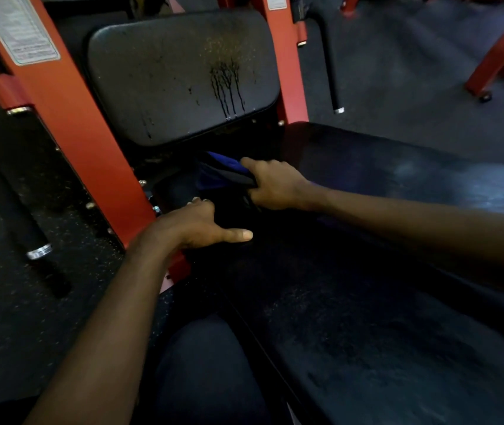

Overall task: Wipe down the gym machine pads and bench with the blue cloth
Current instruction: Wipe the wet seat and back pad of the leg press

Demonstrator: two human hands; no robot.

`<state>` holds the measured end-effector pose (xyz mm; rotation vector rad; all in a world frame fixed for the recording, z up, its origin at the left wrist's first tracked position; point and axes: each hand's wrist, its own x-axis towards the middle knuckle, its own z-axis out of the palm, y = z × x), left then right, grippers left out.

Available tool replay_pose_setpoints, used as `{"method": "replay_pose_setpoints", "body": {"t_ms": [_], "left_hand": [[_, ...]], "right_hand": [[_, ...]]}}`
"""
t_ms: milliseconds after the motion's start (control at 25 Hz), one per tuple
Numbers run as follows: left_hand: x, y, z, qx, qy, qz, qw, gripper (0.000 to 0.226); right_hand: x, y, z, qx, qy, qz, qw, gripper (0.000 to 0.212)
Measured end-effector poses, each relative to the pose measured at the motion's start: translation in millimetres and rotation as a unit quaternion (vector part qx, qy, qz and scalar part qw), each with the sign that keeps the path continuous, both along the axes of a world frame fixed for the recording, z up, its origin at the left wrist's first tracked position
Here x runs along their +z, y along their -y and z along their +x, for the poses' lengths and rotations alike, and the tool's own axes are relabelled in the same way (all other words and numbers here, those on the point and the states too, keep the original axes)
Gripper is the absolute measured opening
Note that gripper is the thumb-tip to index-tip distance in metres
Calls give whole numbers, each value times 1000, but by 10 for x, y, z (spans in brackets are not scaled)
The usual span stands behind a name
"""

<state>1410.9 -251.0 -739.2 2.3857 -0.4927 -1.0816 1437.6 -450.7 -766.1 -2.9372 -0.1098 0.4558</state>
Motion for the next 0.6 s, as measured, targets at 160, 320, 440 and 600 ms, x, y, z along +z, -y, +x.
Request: {"method": "replay_pose_setpoints", "body": {"t_ms": [160,320,440,600], "left_hand": [[-98,46,-4,27,-8,32,999,130],[-218,179,123,39,19,42,998,133],[-344,191,270,20,8,32,999,134],[-519,168,192,11,54,14,998,129]], "right_hand": [[77,181,230,-97,1,-19,995,47],[65,137,366,-114,13,-44,992,55],[44,266,90,-24,-12,-63,998,51],[223,1029,244,-173,19,-111,978,52]]}}
